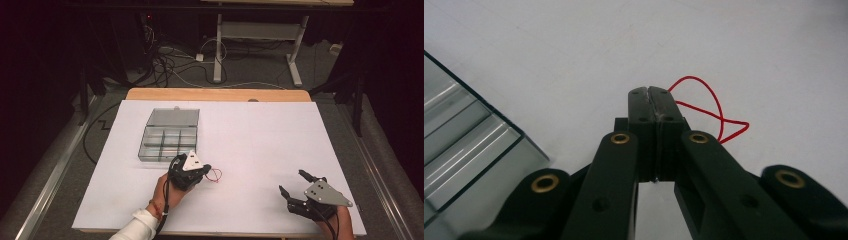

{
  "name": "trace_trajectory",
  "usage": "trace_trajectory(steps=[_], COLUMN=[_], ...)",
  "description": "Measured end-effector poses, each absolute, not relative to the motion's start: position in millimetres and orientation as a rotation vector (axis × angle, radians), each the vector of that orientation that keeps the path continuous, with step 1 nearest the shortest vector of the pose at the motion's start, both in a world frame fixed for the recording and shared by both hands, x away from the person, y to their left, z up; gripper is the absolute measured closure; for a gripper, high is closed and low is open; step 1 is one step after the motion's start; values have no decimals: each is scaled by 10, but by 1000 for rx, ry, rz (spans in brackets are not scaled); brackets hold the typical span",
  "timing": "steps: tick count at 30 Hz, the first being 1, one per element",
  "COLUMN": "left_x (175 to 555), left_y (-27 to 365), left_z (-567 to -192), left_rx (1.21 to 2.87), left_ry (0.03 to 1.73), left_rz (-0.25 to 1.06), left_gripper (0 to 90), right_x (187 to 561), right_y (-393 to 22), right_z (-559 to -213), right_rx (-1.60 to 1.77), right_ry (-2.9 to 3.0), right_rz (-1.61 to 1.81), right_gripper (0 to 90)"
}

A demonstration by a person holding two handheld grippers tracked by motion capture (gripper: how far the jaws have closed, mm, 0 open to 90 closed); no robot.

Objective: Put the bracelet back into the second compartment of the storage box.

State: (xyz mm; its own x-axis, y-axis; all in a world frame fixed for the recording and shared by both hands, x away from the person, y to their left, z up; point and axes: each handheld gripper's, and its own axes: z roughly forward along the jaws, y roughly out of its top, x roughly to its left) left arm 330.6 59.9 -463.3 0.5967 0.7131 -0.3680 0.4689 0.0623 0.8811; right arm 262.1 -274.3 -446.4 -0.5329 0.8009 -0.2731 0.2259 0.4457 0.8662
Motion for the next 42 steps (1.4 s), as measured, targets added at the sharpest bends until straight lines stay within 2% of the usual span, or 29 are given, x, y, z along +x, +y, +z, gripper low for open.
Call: trace_trajectory(steps=[7,20,42], left_x=[3269,3344,3591], left_y=[729,1201,1598], left_z=[-4437,-4063,-3976], left_rx=[1542,1380,1285], left_ry=[982,1001,1083], left_rz=[259,356,426], left_gripper=[868,868,868], right_x=[2614,2593,2576], right_y=[-2743,-2739,-2728], right_z=[-4465,-4447,-4435], right_rx=[857,825,808], right_ry=[2000,1987,1985], right_rz=[1070,1100,1108], right_gripper=[234,234,234])
